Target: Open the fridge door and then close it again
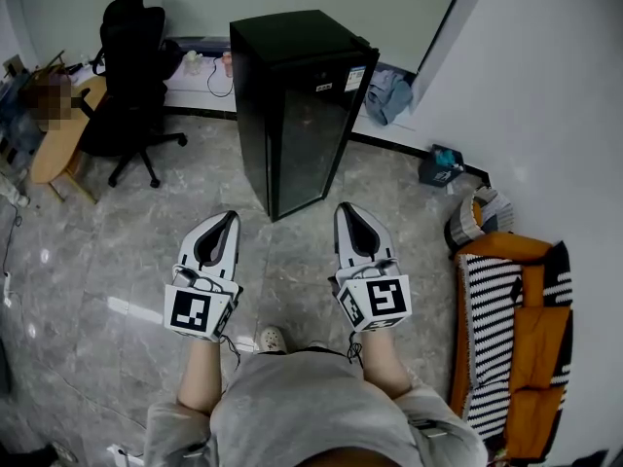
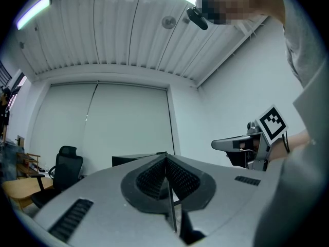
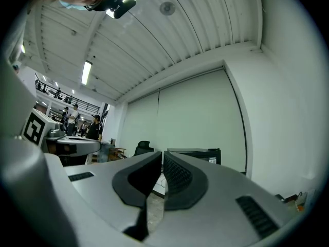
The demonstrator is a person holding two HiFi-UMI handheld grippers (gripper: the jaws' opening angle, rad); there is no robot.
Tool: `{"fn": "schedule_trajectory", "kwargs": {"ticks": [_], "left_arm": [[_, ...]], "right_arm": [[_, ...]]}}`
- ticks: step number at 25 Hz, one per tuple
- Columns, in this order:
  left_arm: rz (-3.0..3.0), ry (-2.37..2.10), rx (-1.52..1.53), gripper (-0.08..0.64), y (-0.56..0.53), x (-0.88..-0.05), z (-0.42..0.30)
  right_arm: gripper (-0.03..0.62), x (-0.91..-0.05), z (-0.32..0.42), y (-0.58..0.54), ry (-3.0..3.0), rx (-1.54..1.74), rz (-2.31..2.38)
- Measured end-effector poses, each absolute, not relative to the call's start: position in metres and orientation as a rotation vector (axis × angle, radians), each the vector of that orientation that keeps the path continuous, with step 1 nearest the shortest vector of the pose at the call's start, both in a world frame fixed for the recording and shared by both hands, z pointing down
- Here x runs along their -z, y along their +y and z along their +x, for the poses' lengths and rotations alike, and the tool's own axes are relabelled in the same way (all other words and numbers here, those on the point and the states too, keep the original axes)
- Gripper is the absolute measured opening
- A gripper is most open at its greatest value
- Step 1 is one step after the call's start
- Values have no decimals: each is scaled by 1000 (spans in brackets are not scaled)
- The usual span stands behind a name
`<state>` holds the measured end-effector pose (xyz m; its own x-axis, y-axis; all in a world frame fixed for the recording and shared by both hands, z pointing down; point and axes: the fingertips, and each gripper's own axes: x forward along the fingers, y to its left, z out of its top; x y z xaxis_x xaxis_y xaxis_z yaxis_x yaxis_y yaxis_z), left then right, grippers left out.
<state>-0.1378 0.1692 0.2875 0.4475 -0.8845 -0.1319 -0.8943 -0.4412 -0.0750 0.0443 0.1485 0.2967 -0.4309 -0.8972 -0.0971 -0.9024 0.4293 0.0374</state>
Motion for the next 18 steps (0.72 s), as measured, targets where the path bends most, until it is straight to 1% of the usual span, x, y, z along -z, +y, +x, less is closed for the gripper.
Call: {"fn": "schedule_trajectory", "kwargs": {"ticks": [4, 12, 18], "left_arm": [[-2570, 1558, -120, 14, 161, -292, -150], [-2626, 1528, -27, 14, 147, -311, -158], [-2613, 1525, -82, 14, 120, -306, -157]], "right_arm": [[26, -298, 34, 143, 2581, -138, -1656], [25, -305, 31, 133, 2561, -139, -1704], [25, -306, 37, 108, 2544, -131, -1723]]}}
